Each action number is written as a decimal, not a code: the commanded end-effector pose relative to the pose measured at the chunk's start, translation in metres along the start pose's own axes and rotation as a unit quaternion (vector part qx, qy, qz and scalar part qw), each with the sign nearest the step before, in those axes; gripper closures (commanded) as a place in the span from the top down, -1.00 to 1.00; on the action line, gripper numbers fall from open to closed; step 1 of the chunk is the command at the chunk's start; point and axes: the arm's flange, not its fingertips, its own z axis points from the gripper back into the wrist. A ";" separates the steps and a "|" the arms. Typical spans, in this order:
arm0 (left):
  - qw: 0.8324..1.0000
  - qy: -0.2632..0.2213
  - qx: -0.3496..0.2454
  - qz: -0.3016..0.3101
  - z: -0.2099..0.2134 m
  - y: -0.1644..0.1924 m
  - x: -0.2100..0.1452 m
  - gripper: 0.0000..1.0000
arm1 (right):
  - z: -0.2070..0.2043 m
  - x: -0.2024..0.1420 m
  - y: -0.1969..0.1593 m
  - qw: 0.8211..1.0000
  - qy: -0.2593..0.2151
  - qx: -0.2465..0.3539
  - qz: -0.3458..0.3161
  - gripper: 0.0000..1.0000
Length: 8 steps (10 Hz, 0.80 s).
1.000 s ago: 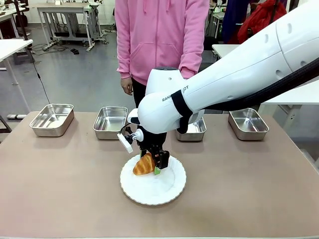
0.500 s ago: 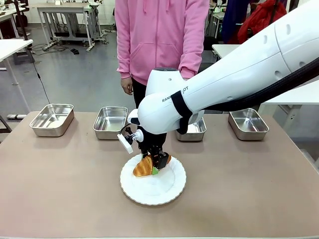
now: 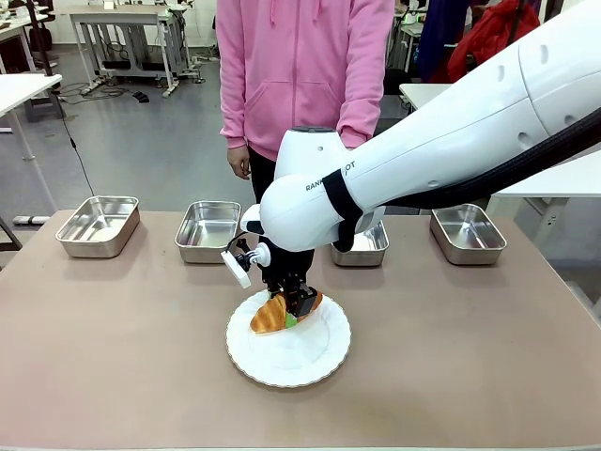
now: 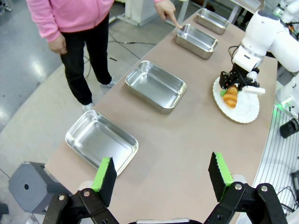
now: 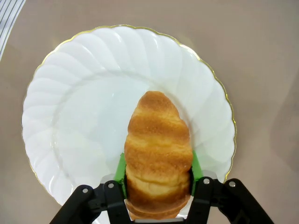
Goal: Place the bread in the container.
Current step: Place the Butter Roll into the Airtight Container indicated by the human.
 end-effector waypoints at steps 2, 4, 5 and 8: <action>1.000 -0.003 -0.001 -0.004 0.001 -0.002 0.002 1.00 | 0.000 0.000 0.000 1.000 0.000 0.000 0.000 0.17; 1.000 -0.003 -0.001 -0.004 0.001 -0.002 0.002 1.00 | 0.045 0.002 -0.012 0.995 0.020 -0.074 -0.059 0.17; 1.000 -0.003 -0.001 -0.004 0.001 -0.002 0.002 1.00 | 0.069 0.001 -0.016 0.991 0.005 -0.088 -0.096 0.17; 1.000 -0.003 -0.001 -0.004 0.001 -0.002 0.002 1.00 | 0.131 -0.017 -0.034 0.956 0.036 -0.126 -0.263 0.17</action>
